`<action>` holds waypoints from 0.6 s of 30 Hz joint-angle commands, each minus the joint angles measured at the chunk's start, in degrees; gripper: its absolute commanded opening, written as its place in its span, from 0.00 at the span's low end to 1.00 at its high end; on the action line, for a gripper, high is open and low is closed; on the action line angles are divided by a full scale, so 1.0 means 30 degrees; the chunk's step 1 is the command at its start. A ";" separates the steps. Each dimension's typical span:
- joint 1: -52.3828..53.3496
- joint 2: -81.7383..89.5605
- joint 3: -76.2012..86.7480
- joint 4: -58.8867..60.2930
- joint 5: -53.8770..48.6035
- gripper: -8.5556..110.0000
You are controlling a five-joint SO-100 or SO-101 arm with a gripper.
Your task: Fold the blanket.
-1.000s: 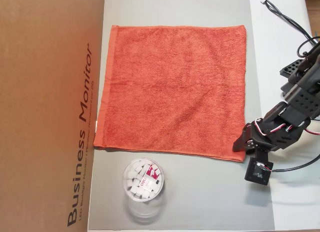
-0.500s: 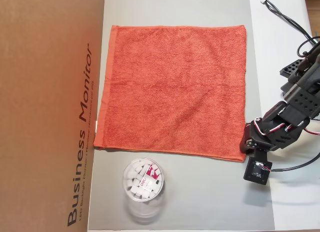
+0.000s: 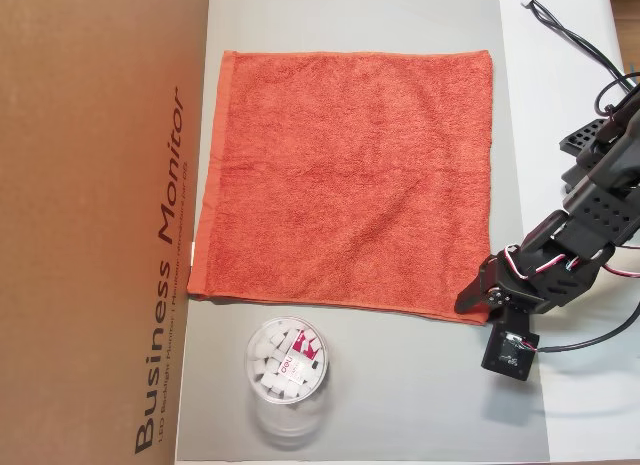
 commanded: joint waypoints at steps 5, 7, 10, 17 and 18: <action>0.0557 0.0059 -0.0088 0.0586 0.1963 0.21; 0.0615 0.0117 -0.0088 0.1113 0.1963 0.20; 0.1084 0.0117 -0.0088 0.1553 0.1963 0.16; 0.1494 0.0117 -0.0088 0.1553 0.1963 0.09; 0.1494 0.0117 -0.0088 0.1553 0.1963 0.08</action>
